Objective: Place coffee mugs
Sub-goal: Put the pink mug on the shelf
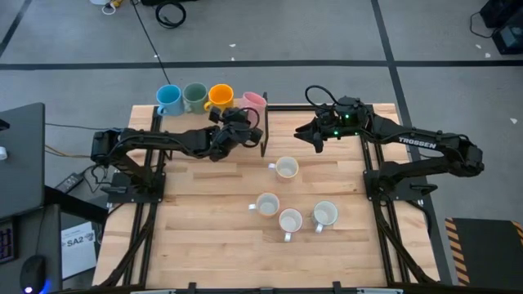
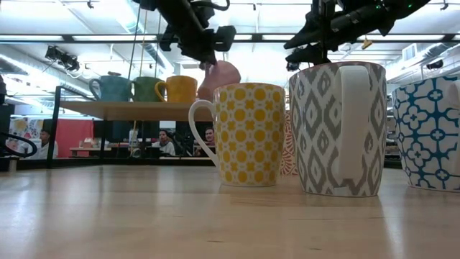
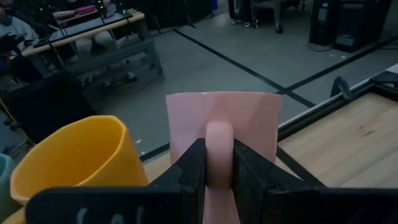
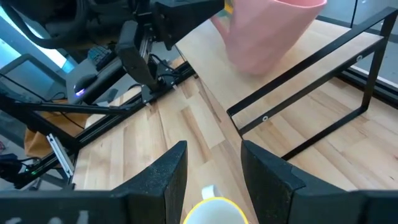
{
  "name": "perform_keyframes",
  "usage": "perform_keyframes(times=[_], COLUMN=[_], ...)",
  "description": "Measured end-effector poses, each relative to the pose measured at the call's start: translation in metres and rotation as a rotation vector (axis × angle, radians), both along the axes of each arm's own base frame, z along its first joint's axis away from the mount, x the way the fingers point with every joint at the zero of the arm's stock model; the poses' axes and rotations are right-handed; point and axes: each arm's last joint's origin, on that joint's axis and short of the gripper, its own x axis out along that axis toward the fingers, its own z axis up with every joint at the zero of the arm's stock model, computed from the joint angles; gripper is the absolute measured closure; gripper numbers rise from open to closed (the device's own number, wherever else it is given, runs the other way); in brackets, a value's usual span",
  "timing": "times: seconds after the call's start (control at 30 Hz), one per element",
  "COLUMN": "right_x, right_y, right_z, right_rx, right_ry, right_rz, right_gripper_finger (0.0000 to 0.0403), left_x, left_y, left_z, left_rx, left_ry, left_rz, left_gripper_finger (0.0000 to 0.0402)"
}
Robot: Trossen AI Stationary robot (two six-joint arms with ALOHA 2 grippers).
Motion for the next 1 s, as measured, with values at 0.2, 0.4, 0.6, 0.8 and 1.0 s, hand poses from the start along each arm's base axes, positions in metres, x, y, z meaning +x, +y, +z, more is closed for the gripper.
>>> perform_keyframes(times=[0.2,0.4,0.6,0.8,1.0], right_x=[0.000,0.000,0.000,0.000,0.002], right_y=[0.000,0.000,0.000,0.001,0.004], right_z=[0.000,0.000,0.000,0.000,0.000], right_rx=[-0.020,-0.025,-0.030,-0.036,-0.047], right_ry=[0.003,0.003,0.004,0.004,0.004], right_rz=[0.005,0.007,0.008,0.013,0.032], right_gripper_finger=[0.0247,0.0247,0.0247,0.0247,0.0247], left_x=[-0.001,-0.001,0.003,0.001,0.001], left_y=[0.000,-0.001,-0.013,-0.025,-0.031], left_z=[-0.002,-0.011,-0.018,-0.023,-0.024], left_rx=[-0.015,-0.024,-0.025,-0.015,-0.015], left_ry=[-0.010,-0.007,0.000,0.067,0.082], left_rz=[0.011,0.071,0.065,0.051,0.033], left_gripper_finger=[0.0340,0.0340,0.0340,0.0340,0.0340])
